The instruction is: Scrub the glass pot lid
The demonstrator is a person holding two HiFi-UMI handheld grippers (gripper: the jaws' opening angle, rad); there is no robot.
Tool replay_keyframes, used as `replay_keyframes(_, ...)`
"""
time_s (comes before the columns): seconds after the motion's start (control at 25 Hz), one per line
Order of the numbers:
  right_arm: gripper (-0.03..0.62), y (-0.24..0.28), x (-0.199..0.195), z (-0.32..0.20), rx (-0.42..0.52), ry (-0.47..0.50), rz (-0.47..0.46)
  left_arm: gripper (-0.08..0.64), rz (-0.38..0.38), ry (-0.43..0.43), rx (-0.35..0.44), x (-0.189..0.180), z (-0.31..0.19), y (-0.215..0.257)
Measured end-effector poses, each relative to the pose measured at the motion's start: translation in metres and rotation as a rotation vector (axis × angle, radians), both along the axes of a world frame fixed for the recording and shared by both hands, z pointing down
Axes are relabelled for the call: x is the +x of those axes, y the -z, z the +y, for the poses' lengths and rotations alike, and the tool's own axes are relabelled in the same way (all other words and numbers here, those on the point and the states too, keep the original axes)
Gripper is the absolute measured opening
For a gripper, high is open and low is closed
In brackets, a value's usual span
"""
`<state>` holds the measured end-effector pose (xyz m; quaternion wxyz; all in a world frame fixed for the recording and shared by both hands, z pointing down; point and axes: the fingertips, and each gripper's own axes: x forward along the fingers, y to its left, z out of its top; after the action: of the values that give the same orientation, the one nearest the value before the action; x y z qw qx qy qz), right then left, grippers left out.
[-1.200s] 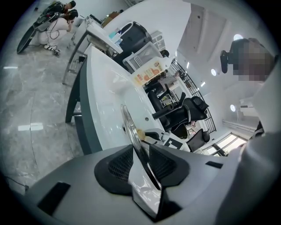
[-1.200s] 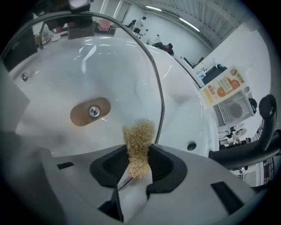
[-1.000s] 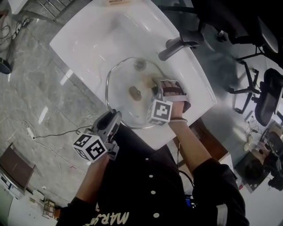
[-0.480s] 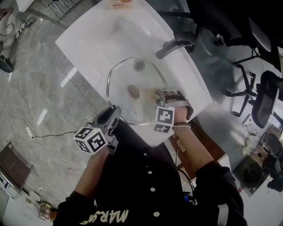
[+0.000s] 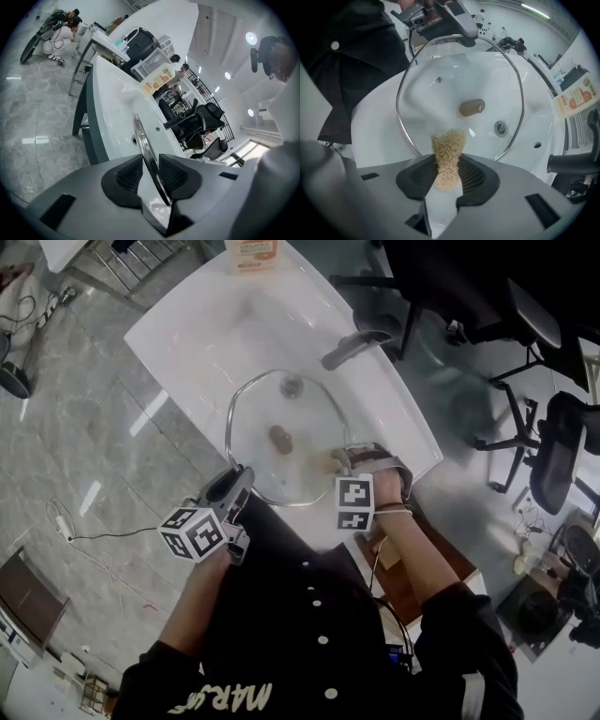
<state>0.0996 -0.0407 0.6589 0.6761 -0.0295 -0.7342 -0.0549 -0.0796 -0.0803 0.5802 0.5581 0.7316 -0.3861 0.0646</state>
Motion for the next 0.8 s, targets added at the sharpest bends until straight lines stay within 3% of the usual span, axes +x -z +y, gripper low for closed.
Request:
replay_keyframes(0.24,0.144,0.005,0.006,0.014,-0.096,0.111,0.022,0.123,-0.004,-0.002,-0.004,0.001,0.000,0.001)
replay_keyframes(0.36,0.144,0.011,0.005,0.001,-0.088,0.119,0.004,0.124,-0.015,-0.004,-0.009,-0.001,0.001,0.001)
replay_keyframes(0.6,0.144,0.028,-0.036,-0.080,0.012,-0.213,-0.286,0.126,0.002,-0.011,-0.017,0.002,-0.003,0.001)
replay_keyframes(0.8,0.144,0.025,-0.069,-0.141,0.257,-0.225,-0.349,0.126,-0.011,-0.034,-0.015,0.000,-0.002,0.002)
